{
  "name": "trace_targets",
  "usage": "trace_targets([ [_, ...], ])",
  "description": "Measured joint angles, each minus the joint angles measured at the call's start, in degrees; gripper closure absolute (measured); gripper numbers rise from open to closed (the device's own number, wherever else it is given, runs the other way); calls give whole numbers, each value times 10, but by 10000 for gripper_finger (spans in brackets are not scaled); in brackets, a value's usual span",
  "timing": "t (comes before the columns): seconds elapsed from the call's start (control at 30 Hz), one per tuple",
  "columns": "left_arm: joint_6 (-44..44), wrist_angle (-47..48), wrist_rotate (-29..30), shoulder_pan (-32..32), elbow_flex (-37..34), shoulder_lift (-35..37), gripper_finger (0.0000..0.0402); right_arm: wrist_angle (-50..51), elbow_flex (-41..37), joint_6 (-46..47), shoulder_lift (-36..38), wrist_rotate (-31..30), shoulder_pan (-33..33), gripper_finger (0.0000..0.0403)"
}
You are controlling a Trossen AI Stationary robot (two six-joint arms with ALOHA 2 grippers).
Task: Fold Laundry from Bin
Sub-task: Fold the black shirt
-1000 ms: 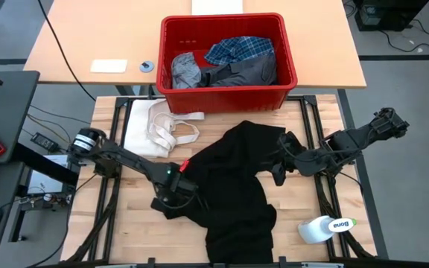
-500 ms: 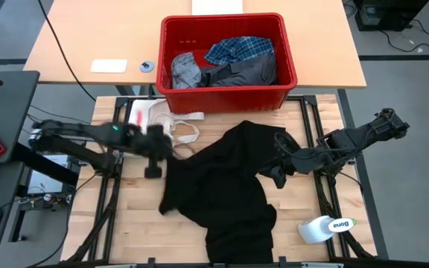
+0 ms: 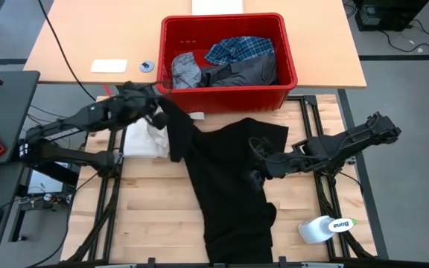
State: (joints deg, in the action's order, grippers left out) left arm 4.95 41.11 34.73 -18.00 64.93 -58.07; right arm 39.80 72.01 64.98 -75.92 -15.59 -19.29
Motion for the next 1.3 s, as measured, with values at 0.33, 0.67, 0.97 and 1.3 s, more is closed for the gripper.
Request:
trace_targets([
  [0.33,62,-89,-177,-55,-1,-166,393,1,0,26,0,11,3,218],
  [0.67,94,-264,-330,-22,-1,-219,392,13,0,4,-10,-24,4,218],
  [0.97,106,-453,-402,-10,-1,-152,392,-11,-4,-71,-54,-44,61,217],
  [1.3,188,-563,-382,8,-1,-162,392,17,-5,-127,-26,60,109,219],
])
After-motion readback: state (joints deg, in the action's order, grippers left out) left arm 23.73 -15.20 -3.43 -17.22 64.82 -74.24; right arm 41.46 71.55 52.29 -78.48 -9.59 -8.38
